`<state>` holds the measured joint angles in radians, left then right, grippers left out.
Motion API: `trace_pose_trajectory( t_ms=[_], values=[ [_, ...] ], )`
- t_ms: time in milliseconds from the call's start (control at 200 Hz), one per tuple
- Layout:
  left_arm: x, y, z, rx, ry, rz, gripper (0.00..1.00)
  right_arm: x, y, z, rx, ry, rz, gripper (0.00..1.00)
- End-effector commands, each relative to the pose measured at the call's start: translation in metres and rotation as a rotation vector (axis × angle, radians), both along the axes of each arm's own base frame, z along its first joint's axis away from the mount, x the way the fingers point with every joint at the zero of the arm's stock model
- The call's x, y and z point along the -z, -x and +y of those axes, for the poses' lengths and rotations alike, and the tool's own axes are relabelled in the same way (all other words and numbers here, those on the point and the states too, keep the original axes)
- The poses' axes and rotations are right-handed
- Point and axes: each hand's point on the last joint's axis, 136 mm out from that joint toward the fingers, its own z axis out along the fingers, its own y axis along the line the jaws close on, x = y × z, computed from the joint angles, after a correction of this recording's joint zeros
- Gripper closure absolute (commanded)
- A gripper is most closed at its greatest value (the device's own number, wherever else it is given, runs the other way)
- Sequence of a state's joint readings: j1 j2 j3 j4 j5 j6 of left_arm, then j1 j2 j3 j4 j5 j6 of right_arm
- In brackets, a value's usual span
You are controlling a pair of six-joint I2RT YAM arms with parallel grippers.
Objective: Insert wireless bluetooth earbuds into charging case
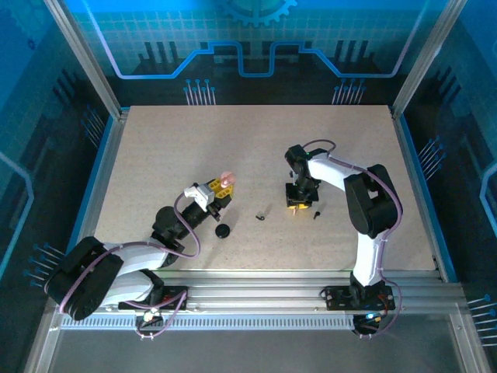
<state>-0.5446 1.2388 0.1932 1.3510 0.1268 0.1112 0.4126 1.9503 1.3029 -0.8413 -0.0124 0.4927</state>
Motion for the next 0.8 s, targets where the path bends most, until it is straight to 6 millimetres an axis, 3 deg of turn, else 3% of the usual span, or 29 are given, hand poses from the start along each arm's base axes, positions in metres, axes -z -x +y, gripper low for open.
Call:
trace_pose_trajectory(
  t_ms=[0, 375, 615, 795],
  values=[
    [-0.009, 0.0, -0.002, 0.003, 0.005, -0.037, 0.87, 0.01, 0.005, -0.006, 0.009, 0.012, 0.049, 0.7],
    [-0.006, 0.0, -0.002, 0.002, 0.0, -0.029, 0.87, -0.005, 0.002, -0.001, 0.005, -0.007, -0.007, 0.78],
    [0.001, -0.002, -0.003, -0.001, -0.008, -0.01, 0.87, -0.029, -0.005, 0.008, 0.005, -0.051, -0.092, 0.79],
    [0.012, -0.008, -0.008, 0.01, -0.012, 0.025, 0.88, -0.054, -0.011, 0.026, -0.01, -0.145, -0.167, 0.8]
  ],
)
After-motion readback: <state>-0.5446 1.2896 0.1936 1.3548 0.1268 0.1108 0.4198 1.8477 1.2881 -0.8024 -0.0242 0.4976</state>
